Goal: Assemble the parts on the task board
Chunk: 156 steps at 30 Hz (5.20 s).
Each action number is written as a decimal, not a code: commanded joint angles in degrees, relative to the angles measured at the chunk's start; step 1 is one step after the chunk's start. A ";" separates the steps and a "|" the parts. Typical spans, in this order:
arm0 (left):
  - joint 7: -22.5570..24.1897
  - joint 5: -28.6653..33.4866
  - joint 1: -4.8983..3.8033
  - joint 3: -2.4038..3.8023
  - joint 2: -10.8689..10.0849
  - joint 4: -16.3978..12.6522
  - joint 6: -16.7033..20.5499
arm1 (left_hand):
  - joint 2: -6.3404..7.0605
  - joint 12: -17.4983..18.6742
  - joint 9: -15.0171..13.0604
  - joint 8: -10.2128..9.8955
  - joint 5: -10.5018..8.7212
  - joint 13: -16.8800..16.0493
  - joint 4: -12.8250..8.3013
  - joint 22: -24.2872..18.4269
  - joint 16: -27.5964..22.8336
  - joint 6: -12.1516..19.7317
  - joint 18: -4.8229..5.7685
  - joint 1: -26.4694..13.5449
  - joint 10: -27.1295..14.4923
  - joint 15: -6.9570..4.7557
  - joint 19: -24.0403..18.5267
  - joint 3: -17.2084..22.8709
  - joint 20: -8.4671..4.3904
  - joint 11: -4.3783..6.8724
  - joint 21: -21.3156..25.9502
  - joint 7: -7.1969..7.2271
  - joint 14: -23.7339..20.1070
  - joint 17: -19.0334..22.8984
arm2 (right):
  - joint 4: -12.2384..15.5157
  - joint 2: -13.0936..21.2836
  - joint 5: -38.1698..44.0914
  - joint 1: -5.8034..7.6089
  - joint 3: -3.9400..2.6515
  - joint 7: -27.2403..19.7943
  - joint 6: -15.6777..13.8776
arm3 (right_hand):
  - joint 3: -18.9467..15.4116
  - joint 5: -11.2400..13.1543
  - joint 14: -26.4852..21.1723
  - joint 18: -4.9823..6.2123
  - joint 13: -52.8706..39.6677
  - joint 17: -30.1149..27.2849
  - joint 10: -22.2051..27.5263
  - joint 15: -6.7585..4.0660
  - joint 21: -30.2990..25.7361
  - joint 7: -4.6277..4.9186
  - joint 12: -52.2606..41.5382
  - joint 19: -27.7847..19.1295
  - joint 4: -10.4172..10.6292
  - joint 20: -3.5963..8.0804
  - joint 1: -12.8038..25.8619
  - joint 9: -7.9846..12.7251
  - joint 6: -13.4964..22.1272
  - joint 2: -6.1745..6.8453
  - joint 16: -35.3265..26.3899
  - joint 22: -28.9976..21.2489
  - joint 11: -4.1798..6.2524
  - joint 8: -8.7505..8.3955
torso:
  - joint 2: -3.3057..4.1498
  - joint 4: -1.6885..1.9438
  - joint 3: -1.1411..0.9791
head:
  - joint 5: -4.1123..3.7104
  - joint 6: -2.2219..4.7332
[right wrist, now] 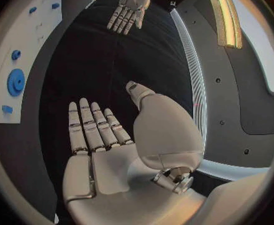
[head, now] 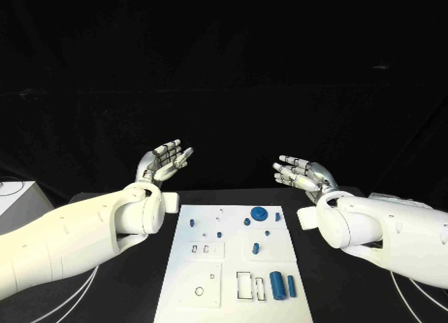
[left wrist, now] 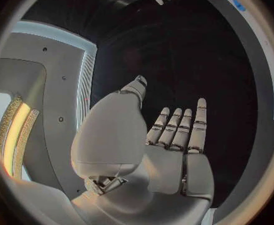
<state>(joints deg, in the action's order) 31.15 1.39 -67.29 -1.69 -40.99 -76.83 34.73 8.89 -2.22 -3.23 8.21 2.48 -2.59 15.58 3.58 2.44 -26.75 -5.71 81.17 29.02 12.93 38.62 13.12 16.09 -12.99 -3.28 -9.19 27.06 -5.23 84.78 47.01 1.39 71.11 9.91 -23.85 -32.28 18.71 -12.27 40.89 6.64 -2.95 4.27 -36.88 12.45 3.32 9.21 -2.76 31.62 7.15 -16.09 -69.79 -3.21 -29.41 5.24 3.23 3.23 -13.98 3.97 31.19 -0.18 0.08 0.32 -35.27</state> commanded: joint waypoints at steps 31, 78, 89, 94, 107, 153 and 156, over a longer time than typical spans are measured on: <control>-0.87 -3.39 -0.42 0.24 -11.40 -16.73 -12.36 | 0.59 -2.51 -4.30 6.16 0.41 -1.49 -2.13 14.73 21.74 -26.18 -4.46 0.26 35.95 -9.15 24.62 7.13 -7.31 5.12 -27.01 -2.65 42.56 -19.39 | -0.43 1.08 76.41 6.55 0.43 23.16 10.40 | 8.53 2.50 44.37 3.85 -1.21 22.44 -37.29 -13.30 37.67 -0.52 -0.71 30.44 -12.83 11.07 -6.62 -5.25 -33.06 3.57 27.67 21.88 9.90 4.98 | 6.87 3.13 0.66 | -2.58 -1.78; -4.44 -5.43 -0.38 0.26 -13.70 -19.84 -17.62 | 2.07 -3.07 -5.17 4.26 0.39 -1.68 -5.19 31.49 43.94 -25.93 -4.78 -1.58 36.34 -9.51 17.93 10.94 -7.31 5.50 -50.51 -2.18 33.76 -33.56 | -2.91 -3.18 85.72 3.48 0.66 33.92 14.01 | 9.86 -1.58 45.85 -5.36 -2.25 64.84 -33.71 -12.65 83.09 -0.81 -1.07 55.84 -2.85 10.44 -6.39 -11.76 -32.04 11.30 73.64 81.15 9.41 3.25 | 12.40 5.28 1.72 | -5.44 -1.75; -4.67 -5.43 -0.38 0.26 -13.82 -19.87 -17.69 | 2.09 -3.04 -5.17 4.21 0.39 -1.66 -5.16 31.61 44.08 -25.87 -4.77 -1.72 36.24 -9.47 17.85 10.98 -7.28 5.44 -50.69 -2.25 33.64 -33.57 | -2.50 -3.41 86.59 3.10 0.68 34.49 14.80 | 9.82 -1.47 45.79 -5.28 -2.21 64.60 -33.43 -12.60 82.89 -0.75 -0.93 55.69 -2.81 10.40 -6.18 -11.83 -32.02 11.32 73.60 80.83 9.34 3.26 | 13.26 5.55 1.97 | -5.54 -1.54; -4.79 -5.43 -0.38 0.26 -13.86 -19.87 -17.66 | 2.09 -3.04 -5.17 4.21 0.39 -1.66 -5.16 31.61 44.08 -25.87 -4.77 -1.72 36.24 -9.47 17.85 10.98 -7.28 5.44 -50.69 -2.25 33.64 -33.57 | -2.38 -3.46 86.93 3.08 0.68 34.84 14.62 | 9.87 -1.49 45.73 -5.22 -2.19 64.46 -33.27 -12.55 82.72 -0.68 -0.89 55.56 -2.74 10.36 -6.06 -11.90 -32.00 11.21 73.60 80.56 9.28 3.26 | 13.74 5.62 1.92 | -5.62 -1.39; -5.11 -5.43 -0.39 0.26 -13.91 -19.75 -17.52 | 2.06 -3.01 -5.17 4.16 0.38 -1.64 -5.15 31.70 44.20 -25.80 -4.77 -1.82 36.14 -9.43 17.78 11.03 -7.25 5.40 -50.83 -2.31 33.58 -33.58 | -1.83 -3.39 87.49 3.07 0.68 35.50 10.21 | 14.92 -0.81 45.65 -5.45 -3.56 65.31 -37.94 -13.89 83.49 -2.37 -2.03 56.03 -3.87 11.37 -8.17 -14.86 -36.20 7.09 75.21 81.83 11.02 6.55 | 14.45 5.73 1.87 | -5.83 -0.66; -6.15 -5.38 -0.41 0.27 -13.64 -19.79 -17.53 | 1.82 -2.94 -5.19 4.02 0.38 -1.58 -5.47 32.02 44.65 -25.62 -4.79 -1.57 35.85 -9.36 17.50 11.59 -7.17 5.30 -51.35 -2.43 33.35 -33.58 | -3.34 -11.35 91.95 4.67 0.02 46.74 0.25 | 16.08 -0.38 45.43 -5.45 -5.20 64.82 -40.18 -14.56 83.45 -2.86 -1.54 55.96 -6.29 12.16 -7.66 -19.25 -35.74 5.65 75.59 81.91 11.75 9.68 | 15.65 6.42 2.53 | -5.31 1.10; -6.17 -5.38 -0.41 0.27 -13.60 -19.79 -17.57 | 1.82 -2.94 -5.19 4.02 0.38 -1.58 -5.47 32.02 44.65 -25.62 -4.79 -1.57 35.85 -9.36 17.50 11.59 -7.17 5.30 -51.35 -2.43 33.35 -33.58 | -3.54 -11.76 92.17 4.64 0.02 46.97 -0.02 | 16.12 -0.38 45.39 -5.42 -5.22 64.68 -40.13 -14.55 83.36 -2.83 -1.48 55.89 -6.34 12.15 -7.63 -19.33 -35.63 5.65 75.51 81.77 11.73 9.69 | 15.69 6.58 2.65 | -5.44 1.08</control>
<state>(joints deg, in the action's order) 24.81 -3.83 -67.57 -1.47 -54.75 -96.44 18.16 10.86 -5.10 -8.33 12.50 2.68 -4.19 10.12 35.55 46.81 -52.63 -9.70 79.75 65.22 3.60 56.61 24.44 8.91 -7.69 -54.32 -11.75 60.91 -38.75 81.32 35.44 92.19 75.80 9.95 22.02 -31.73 34.69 -12.73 83.93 1.69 -7.24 69.03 -74.42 -1.75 87.08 6.22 -3.92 84.01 1.05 -4.30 -75.89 -18.36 -65.39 12.94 78.89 74.90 -4.62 13.48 46.77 6.16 2.59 -4.97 -34.21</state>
